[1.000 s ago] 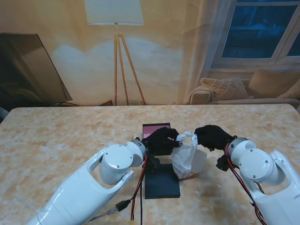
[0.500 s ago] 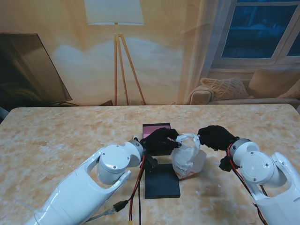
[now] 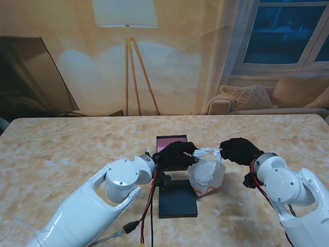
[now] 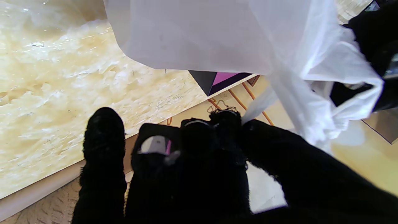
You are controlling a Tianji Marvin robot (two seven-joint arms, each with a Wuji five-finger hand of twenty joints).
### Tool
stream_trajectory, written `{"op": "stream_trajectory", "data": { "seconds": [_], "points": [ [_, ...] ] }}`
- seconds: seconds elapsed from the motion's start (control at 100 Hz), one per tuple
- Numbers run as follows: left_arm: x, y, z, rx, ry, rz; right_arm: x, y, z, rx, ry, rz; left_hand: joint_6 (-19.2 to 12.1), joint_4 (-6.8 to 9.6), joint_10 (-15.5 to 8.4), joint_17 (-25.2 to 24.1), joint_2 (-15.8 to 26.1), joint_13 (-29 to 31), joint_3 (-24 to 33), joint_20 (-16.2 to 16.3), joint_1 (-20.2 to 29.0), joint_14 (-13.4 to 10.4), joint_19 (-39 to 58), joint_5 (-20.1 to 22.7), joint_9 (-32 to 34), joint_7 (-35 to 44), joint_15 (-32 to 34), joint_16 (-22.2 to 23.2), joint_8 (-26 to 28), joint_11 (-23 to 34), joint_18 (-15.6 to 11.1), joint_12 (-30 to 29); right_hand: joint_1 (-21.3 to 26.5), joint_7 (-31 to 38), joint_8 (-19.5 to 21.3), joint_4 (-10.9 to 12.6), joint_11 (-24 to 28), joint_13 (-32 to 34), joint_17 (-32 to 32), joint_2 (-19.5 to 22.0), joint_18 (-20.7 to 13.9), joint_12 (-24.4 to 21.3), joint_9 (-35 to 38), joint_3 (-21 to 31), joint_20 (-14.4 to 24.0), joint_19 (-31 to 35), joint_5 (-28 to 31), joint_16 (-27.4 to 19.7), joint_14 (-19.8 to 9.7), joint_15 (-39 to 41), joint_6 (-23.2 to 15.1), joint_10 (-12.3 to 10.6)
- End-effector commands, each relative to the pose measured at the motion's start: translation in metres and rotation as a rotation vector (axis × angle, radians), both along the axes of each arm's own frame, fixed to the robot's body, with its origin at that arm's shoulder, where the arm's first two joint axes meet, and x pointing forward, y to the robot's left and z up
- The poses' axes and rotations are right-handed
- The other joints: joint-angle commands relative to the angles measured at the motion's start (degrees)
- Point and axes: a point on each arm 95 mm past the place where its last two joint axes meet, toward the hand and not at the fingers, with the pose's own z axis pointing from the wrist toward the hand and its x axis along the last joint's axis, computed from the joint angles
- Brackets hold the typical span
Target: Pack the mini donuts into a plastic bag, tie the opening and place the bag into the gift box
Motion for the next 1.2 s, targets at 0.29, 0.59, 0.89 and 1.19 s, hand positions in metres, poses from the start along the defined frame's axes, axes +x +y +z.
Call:
{"op": "stream_trajectory", "data": {
  "seconds": [0.29, 0.59, 0.89, 1.19],
  "points": [
    [-0.0024, 0.0017, -0.0034, -0.029, 0.036, -0.025, -0.0015, -0.0022, -0.0101, -0.052, 0.021, 0.000, -5.61, -0.25, -0.04, 0.66, -1.56, 1.20, 1.93, -0.66, -0.41, -0.04, -0.75, 2.32, 0.65, 1.95, -1.55, -1.32, 1.21, -1.10, 0.07, -0.96, 1.89, 3.84, 1.34, 7.68, 0.15, 0.35, -0.50, 5.12, -0.08, 1.78, 0.24, 7.29, 0.88, 0.07, 3.85, 2.49, -0.46, 2.76, -6.94, -1.99],
    [-0.0006, 0.0023, -0.0064, -0.012, 0.040, -0.015, -0.0023, -0.0027, -0.0104, -0.045, 0.022, -0.010, -6.17, -0.45, -0.11, 0.74, -1.71, 1.34, 1.78, -1.02, -0.29, 0.20, -1.16, 2.65, 1.11, 1.64, -1.61, -1.32, 0.91, -1.16, 0.34, -0.90, 1.77, 3.67, 1.34, 7.80, -0.06, 0.33, -0.50, 5.07, -0.20, 2.09, 0.35, 7.06, 0.88, 0.08, 3.76, 2.58, -0.62, 2.94, -7.27, -1.74],
    [-0.0010, 0.0001, -0.0069, -0.010, 0.040, -0.027, -0.0032, -0.0004, -0.0097, -0.018, 0.051, 0.007, -6.99, -0.39, -0.13, 0.72, -1.61, 1.40, 1.35, -1.23, -0.10, 0.29, -1.46, 2.50, 1.44, 1.76, -1.60, -1.24, 1.30, -1.15, 0.70, -0.79, 4.02, 1.13, -0.80, 1.69, -1.59, 0.37, -0.13, 2.09, -0.77, 2.75, 0.58, 6.86, 0.60, 0.01, 3.15, 2.43, -1.56, 2.69, -7.73, 0.03],
    [-0.0009, 0.0036, -0.0079, -0.024, 0.024, -0.032, -0.0006, -0.0066, -0.0098, -0.092, 0.022, -0.002, -10.00, -0.65, -0.42, 0.82, -2.57, 1.77, 1.45, -1.23, 0.08, 0.10, -1.51, 3.36, 1.68, 1.77, -1.52, -1.14, 1.12, -1.30, 0.58, -0.80, 2.23, 3.45, 1.33, 6.60, -0.62, 0.05, -0.70, 4.42, -0.32, 4.42, 0.96, 7.85, 0.82, 0.00, 4.23, 3.18, -1.03, 3.83, -7.52, -0.27]
  ]
}}
